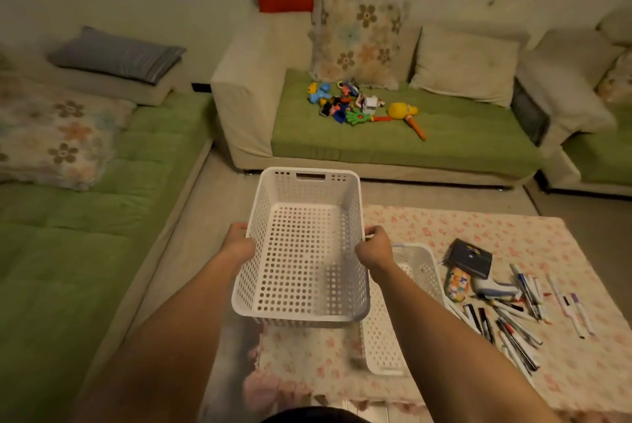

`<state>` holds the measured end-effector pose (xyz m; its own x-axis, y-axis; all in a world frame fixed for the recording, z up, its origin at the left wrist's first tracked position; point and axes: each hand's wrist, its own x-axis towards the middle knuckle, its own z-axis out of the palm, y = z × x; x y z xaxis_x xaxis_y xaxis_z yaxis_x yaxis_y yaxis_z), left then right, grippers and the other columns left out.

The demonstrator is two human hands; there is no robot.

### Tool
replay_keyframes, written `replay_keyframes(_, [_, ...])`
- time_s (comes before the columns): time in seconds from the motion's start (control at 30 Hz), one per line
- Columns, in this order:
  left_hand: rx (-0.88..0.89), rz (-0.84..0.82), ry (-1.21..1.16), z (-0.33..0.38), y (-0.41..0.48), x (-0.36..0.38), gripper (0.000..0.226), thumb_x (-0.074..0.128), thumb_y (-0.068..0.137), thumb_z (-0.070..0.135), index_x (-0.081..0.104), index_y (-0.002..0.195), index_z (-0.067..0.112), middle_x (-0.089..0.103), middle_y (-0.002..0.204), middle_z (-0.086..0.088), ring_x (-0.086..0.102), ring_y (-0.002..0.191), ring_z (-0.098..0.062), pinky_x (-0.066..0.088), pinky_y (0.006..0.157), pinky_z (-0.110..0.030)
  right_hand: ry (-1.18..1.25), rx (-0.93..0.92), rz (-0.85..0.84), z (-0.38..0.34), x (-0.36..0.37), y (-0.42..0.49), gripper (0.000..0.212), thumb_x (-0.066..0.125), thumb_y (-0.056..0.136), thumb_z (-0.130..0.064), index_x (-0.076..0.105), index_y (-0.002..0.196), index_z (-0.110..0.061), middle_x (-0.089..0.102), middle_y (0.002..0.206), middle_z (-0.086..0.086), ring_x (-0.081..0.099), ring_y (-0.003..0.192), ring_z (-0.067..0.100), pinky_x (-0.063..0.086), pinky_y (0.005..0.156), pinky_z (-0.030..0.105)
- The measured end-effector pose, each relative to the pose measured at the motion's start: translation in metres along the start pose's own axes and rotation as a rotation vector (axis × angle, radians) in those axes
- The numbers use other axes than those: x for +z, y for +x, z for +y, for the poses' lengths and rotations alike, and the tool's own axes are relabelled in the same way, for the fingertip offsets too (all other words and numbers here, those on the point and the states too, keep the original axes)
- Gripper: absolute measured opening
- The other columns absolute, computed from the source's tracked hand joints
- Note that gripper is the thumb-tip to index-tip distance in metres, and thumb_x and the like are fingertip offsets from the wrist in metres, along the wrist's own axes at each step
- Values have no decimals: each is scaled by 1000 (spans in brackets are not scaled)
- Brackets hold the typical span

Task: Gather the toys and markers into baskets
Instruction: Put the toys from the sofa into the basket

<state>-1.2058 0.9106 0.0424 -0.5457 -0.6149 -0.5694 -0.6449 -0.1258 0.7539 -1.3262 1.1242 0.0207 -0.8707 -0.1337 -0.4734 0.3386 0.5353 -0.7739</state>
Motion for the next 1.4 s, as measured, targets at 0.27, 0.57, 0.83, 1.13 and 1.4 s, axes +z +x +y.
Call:
replay_keyframes(0.27, [80, 24, -88, 25, -52, -29, 76, 32, 78, -24, 36, 142, 17, 53, 134, -9, 52, 102, -22, 48, 62, -31, -20, -144, 51, -47, -25, -35, 23, 57, 86, -2, 55, 109, -6, 59, 100, 10, 56, 90, 27, 51, 77, 36])
replay_keyframes(0.57, [126, -46, -92, 34, -87, -65, 83, 24, 79, -24, 29, 146, 24, 51, 124, -6, 53, 88, -16, 44, 58, -32, 37, -204, 31, -84, -17, -58, 22, 63, 84, -1, 62, 106, -3, 66, 105, 14, 63, 97, 29, 52, 81, 38])
replay_keyframes(0.83, [150, -123, -100, 29, -56, -130, 97, 18, 69, -29, 23, 148, 26, 48, 121, -6, 53, 108, -25, 50, 65, -36, 52, -201, 14, -122, 44, -59, 16, 62, 84, 0, 61, 98, -7, 65, 97, 11, 62, 92, 27, 50, 76, 33])
replay_keyframes(1.13, [164, -202, -128, 39, 35, -244, 91, 20, 74, -28, 25, 147, 26, 52, 122, -8, 52, 107, -25, 52, 80, -45, 99, -141, 65, -182, 164, -38, 21, 59, 78, 6, 65, 97, -1, 68, 94, 15, 65, 89, 31, 57, 82, 46])
replay_keyframes(1.4, [161, -276, -124, 74, 100, -315, 90, 23, 75, -29, 28, 145, 27, 56, 112, -8, 57, 99, -26, 53, 84, -50, 138, -129, 77, -233, 228, -29, 11, 61, 86, 5, 59, 90, -6, 63, 88, 10, 62, 91, 30, 55, 86, 49])
